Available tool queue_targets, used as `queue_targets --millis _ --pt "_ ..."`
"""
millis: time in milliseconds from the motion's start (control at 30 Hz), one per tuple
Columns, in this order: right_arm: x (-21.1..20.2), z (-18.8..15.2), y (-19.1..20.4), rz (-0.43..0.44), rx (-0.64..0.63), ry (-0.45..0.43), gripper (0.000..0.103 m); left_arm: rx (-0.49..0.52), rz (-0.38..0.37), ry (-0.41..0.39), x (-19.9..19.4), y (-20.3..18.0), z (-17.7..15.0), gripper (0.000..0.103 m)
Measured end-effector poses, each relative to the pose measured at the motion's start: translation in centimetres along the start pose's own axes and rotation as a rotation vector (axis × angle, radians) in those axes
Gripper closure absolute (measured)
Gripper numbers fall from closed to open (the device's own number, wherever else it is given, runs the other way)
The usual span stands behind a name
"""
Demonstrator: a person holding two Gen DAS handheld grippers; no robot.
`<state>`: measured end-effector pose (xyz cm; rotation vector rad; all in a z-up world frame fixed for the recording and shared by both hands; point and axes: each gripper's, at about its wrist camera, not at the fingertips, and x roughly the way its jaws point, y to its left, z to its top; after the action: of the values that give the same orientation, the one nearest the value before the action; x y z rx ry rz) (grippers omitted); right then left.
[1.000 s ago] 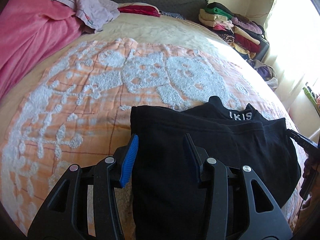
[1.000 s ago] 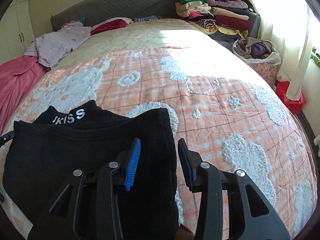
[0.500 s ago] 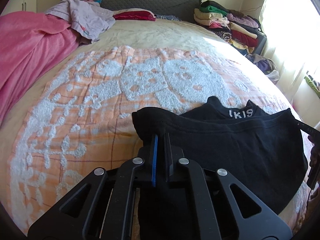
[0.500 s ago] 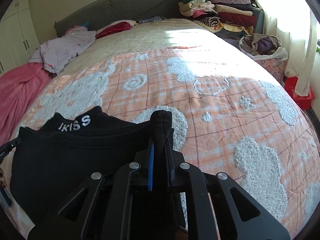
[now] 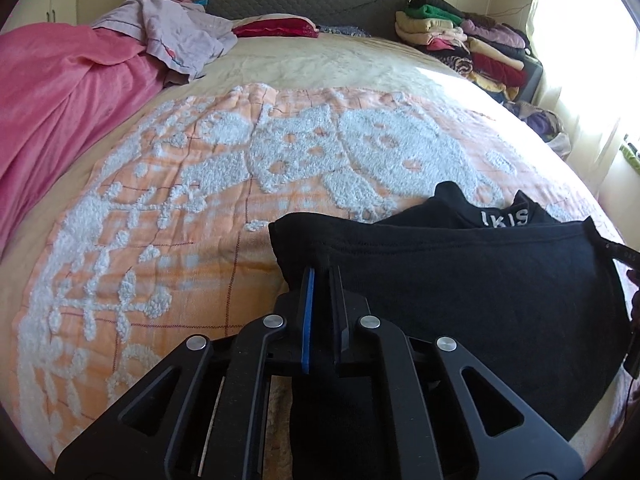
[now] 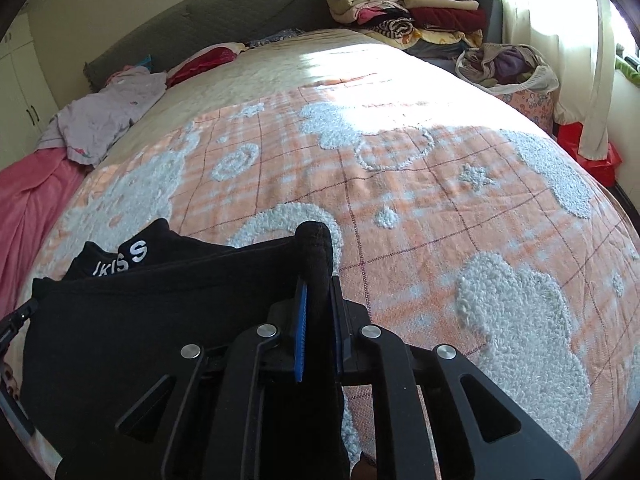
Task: Fold small clothes
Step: 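Grasp the folded shirt edge with both tools, fold it over, release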
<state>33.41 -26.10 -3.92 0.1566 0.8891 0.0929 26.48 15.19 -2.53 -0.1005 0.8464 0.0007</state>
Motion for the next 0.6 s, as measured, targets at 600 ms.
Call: queue_targets --millis 600 --pt "-3.3 -2.5 -0.9 -0.021 -0.004 -0.005 0.055 0.009 -0.001 0.003 -1.9 -0.7 0.1 0.087"
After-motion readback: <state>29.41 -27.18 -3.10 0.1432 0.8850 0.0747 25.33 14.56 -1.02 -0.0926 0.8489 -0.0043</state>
